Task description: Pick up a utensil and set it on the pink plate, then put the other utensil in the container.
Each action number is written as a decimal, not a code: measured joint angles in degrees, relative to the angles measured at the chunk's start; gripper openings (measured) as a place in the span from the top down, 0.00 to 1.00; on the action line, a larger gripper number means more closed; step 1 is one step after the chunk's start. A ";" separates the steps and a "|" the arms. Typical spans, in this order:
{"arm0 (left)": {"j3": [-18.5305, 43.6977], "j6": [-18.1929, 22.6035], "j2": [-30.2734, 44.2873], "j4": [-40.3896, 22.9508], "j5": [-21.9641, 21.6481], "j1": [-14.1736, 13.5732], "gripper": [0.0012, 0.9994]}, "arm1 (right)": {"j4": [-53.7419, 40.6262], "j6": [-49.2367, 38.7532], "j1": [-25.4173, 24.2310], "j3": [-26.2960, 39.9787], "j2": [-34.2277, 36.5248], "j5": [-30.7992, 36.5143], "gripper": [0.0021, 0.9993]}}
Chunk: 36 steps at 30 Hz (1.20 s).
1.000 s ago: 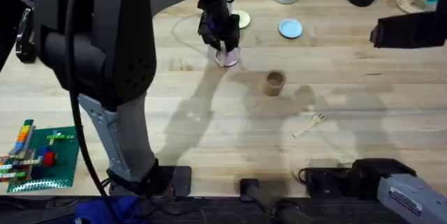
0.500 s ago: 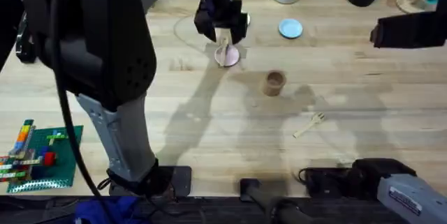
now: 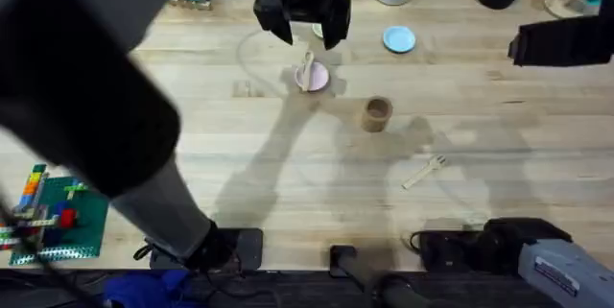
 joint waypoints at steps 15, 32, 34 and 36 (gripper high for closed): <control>-0.12 0.52 -17.07 -7.19 -2.89 -1.76 0.32 | 0.00 0.00 0.00 0.00 0.00 0.00 0.00; -23.82 3.14 -48.84 -1.00 -7.17 -1.72 0.01 | 0.00 1.50 0.00 0.00 0.00 0.00 0.00; -23.96 2.95 -49.80 -1.41 -6.94 -1.72 0.00 | 0.00 1.75 0.00 0.00 -0.02 0.00 0.00; -23.96 3.84 -50.03 -1.60 -5.22 -1.72 0.00 | 0.00 1.83 0.00 0.00 -0.01 0.00 0.00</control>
